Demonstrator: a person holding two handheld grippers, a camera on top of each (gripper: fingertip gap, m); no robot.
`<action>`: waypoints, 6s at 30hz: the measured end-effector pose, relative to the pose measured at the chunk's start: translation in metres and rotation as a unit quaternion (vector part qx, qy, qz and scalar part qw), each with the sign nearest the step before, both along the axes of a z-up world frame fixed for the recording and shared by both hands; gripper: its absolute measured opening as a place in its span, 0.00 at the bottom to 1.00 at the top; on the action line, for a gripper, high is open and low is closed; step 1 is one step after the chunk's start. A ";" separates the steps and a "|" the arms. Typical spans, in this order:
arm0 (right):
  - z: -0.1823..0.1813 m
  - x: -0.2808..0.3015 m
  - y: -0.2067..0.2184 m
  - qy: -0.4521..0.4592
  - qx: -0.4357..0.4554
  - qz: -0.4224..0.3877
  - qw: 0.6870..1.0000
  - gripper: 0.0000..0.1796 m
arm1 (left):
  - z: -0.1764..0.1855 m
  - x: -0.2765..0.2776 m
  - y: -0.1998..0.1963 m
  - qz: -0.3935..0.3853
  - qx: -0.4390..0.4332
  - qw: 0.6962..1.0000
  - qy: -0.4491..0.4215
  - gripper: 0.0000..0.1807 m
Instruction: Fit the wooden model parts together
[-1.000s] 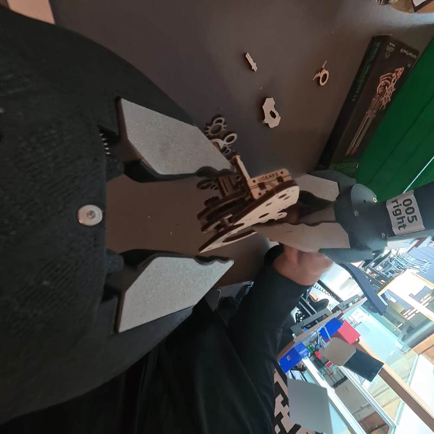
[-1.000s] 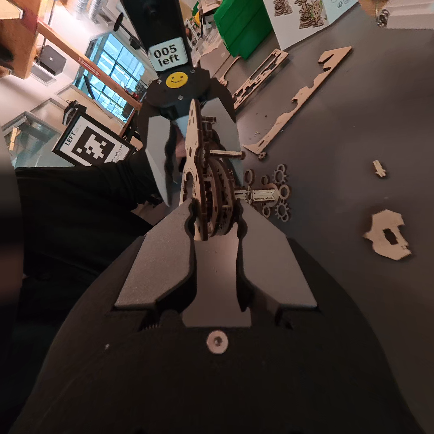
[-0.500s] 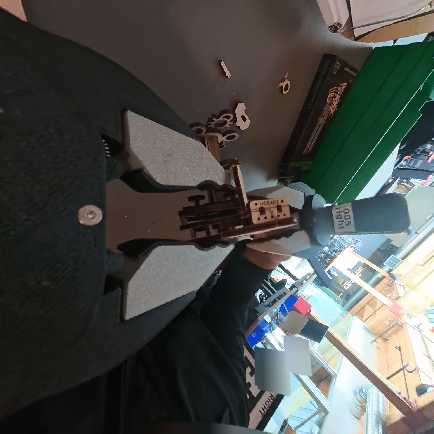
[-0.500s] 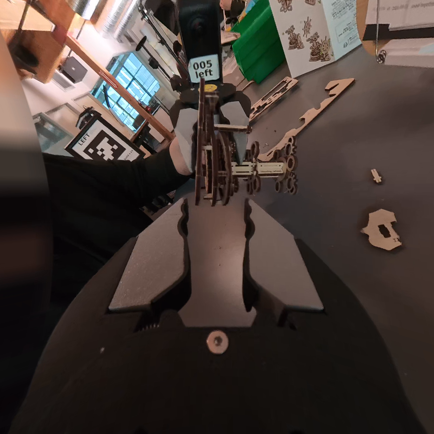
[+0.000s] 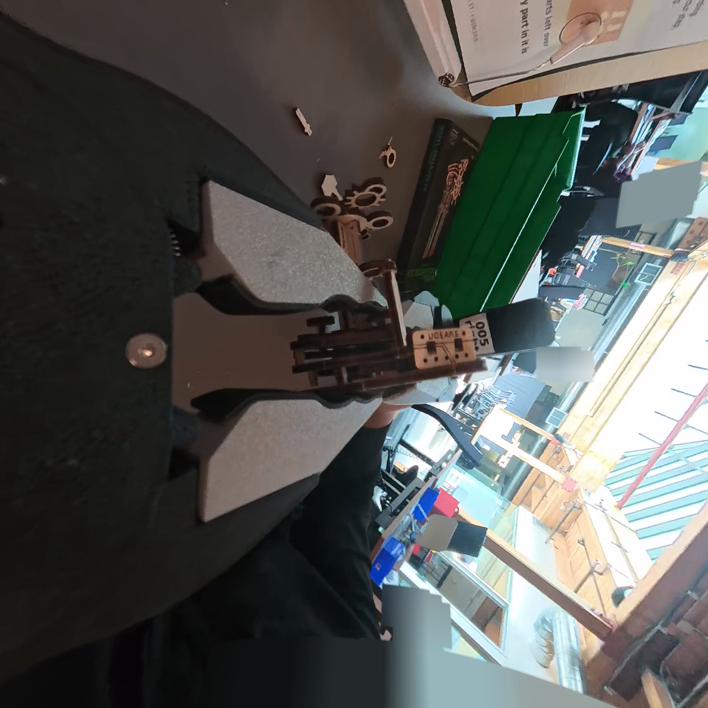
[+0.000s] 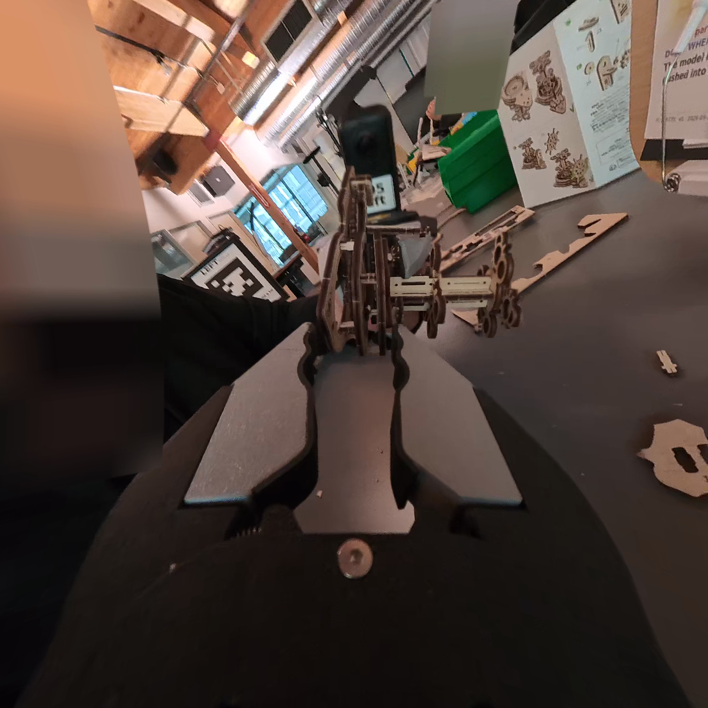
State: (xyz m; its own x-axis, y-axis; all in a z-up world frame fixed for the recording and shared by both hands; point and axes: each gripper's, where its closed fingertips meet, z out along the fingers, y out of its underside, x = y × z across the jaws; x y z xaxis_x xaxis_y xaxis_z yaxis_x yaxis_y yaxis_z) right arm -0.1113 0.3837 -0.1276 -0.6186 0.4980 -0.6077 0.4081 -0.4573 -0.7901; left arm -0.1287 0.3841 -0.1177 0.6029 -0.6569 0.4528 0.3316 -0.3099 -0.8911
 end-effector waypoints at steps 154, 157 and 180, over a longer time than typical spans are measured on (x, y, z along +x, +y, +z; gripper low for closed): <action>0.006 -0.003 0.036 0.050 -0.042 -0.069 0.995 0.11 | -0.011 0.014 -0.006 -0.070 -0.086 0.988 -0.111 0.10; 0.008 -0.003 0.035 0.064 -0.016 -0.087 0.994 0.11 | -0.013 0.010 -0.004 -0.063 -0.086 0.989 -0.103 0.08; 0.018 0.001 0.025 0.101 0.034 -0.101 0.989 0.11 | -0.008 0.016 -0.001 -0.036 -0.053 0.996 -0.061 0.13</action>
State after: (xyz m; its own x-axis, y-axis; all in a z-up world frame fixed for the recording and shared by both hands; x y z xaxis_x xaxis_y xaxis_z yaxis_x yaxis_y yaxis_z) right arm -0.1105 0.4083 -0.1099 -0.6085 0.6585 -0.4427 0.1443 -0.4568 -0.8778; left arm -0.1127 0.3827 -0.1252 0.4927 -0.6412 0.5883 0.4084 -0.4266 -0.8070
